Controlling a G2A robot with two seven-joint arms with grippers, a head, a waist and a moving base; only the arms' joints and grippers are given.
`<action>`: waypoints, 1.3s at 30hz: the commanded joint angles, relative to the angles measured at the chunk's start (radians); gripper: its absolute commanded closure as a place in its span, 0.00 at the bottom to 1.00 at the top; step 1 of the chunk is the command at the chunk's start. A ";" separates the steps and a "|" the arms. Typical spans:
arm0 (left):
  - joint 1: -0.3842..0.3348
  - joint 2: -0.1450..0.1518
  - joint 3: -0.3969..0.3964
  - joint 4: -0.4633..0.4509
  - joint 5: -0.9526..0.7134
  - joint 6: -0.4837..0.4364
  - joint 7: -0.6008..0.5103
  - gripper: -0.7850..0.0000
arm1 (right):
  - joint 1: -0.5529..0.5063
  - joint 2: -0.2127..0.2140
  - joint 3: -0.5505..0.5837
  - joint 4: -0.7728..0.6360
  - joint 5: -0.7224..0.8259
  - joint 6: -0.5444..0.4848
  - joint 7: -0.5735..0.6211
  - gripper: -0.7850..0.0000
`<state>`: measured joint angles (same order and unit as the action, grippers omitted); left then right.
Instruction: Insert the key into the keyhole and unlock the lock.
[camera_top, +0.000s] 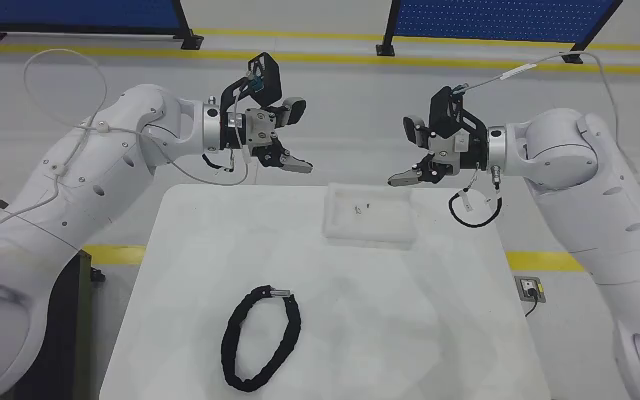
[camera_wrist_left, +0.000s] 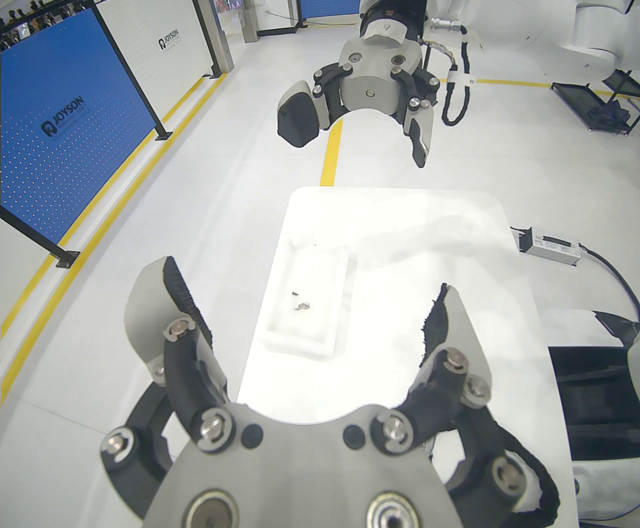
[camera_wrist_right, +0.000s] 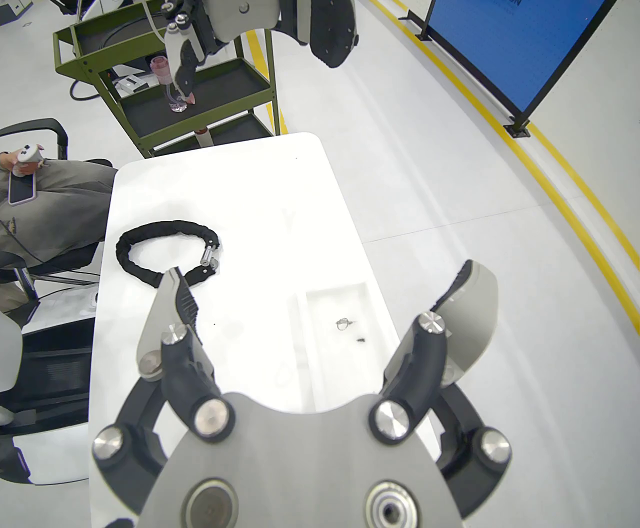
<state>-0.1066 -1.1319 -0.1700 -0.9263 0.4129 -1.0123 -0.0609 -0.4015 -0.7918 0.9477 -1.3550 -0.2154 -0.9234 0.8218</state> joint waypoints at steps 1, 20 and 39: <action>0.000 0.000 0.000 0.000 0.000 0.000 0.000 0.00 | 0.000 0.000 0.000 0.000 0.000 0.000 0.000 0.00; 0.000 0.000 0.000 0.000 -0.001 0.000 -0.001 0.00 | -0.028 -0.001 -0.007 -0.009 -0.029 0.029 -0.031 0.00; 0.000 0.000 0.000 0.000 -0.001 0.000 -0.001 0.00 | -0.018 -0.131 -0.260 0.180 -0.139 0.361 -0.147 0.00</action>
<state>-0.1066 -1.1319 -0.1700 -0.9263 0.4129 -1.0123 -0.0609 -0.4199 -0.9150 0.6991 -1.1835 -0.3492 -0.5808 0.6797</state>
